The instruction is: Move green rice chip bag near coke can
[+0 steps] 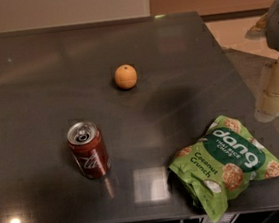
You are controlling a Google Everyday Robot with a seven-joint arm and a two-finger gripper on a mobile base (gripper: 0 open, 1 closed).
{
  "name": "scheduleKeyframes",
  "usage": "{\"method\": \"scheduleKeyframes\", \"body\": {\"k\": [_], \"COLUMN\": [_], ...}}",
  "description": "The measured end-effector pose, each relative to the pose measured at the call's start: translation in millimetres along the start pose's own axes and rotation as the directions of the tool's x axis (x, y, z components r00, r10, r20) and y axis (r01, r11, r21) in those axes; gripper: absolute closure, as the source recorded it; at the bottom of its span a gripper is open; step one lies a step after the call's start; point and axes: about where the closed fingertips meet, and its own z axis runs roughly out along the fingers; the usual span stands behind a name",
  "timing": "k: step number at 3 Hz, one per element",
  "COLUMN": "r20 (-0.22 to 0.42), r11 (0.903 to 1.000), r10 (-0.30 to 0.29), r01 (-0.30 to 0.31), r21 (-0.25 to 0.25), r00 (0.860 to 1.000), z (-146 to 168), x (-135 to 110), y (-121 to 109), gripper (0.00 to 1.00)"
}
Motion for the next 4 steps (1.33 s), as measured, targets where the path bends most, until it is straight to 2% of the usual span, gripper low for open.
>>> {"method": "scheduleKeyframes", "body": {"k": [2,3,4], "r20": [0.004,0.034,0.077], "r11": [1.0000,0.9948,0.9819], "r10": [-0.003,-0.060,-0.118], "r01": [0.003,0.062,0.128], "r21": [-0.008,-0.080,-0.140], "r00": [1.000,0.998,0.990], "z": [-2,6,15], "x": [-2,-14,-25], "y": [-1,10,24], "gripper": [0.00,0.00,0.00]}}
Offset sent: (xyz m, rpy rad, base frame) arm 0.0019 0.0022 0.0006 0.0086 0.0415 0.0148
